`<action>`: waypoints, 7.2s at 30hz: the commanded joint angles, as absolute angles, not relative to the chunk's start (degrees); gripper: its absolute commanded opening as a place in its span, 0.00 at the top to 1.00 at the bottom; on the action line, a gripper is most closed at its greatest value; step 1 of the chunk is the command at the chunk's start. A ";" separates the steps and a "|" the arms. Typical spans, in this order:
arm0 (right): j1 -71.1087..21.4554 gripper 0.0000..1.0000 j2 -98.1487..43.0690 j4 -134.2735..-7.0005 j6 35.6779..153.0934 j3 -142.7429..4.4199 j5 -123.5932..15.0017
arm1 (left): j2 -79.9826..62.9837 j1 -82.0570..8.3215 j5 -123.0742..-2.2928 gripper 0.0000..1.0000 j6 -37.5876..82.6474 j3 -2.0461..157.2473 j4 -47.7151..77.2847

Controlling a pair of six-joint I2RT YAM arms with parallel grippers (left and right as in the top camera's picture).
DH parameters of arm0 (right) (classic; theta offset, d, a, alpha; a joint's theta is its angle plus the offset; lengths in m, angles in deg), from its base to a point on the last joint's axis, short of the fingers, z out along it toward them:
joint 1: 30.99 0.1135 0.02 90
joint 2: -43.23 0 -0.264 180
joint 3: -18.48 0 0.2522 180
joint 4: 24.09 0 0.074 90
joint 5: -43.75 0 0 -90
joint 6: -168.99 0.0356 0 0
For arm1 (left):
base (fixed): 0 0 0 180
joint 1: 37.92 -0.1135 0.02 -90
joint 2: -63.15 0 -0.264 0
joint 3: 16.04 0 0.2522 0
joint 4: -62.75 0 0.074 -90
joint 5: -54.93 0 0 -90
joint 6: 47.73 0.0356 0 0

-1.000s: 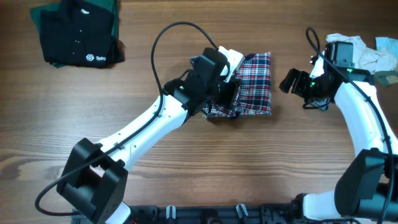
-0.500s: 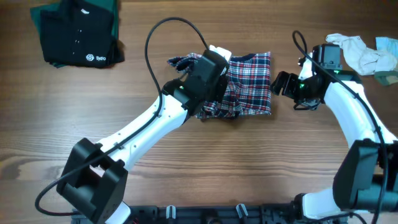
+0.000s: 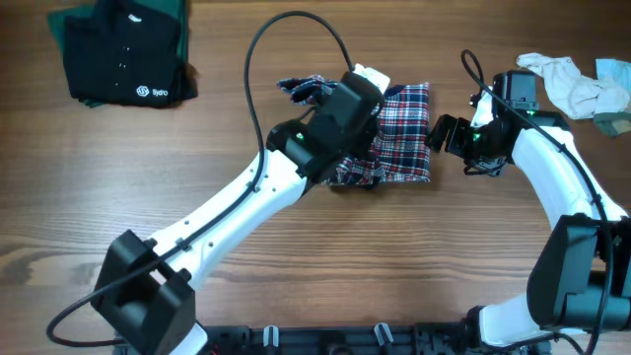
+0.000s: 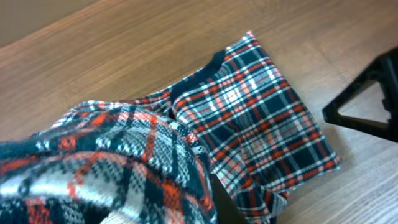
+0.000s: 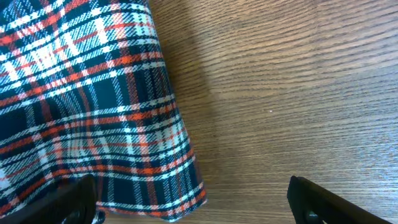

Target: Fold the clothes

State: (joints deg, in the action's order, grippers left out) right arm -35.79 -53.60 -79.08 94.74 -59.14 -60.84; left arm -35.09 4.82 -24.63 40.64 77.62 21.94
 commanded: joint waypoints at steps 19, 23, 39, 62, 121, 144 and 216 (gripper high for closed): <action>-35.66 0.00 -54.72 -80.57 94.17 -58.53 -61.80 | -49.51 12.80 -44.13 0.55 41.43 79.35 31.69; -35.66 0.01 -54.70 -80.48 94.19 -58.53 -61.80 | -49.73 12.30 -40.32 0.17 42.10 79.50 32.81; -38.56 0.00 -54.11 -81.23 92.99 -61.28 -61.83 | -41.06 11.80 -35.03 0.00 45.27 89.47 28.50; -0.05 0.01 -50.94 -77.12 70.12 -65.02 -33.06 | -25.91 -39.72 -25.85 0.00 8.55 89.45 -5.31; -4.12 0.96 -62.28 -59.98 70.39 -65.63 -20.45 | -25.91 -40.81 -25.83 0.00 8.57 89.45 -7.52; -14.56 0.18 -62.24 -50.10 76.48 -66.22 -5.65 | -29.97 -40.55 -30.20 0.00 12.07 88.49 -8.44; -33.95 0.96 -73.58 -59.65 96.94 -71.66 -63.44 | -53.95 -10.48 -68.52 0.96 26.89 88.49 4.15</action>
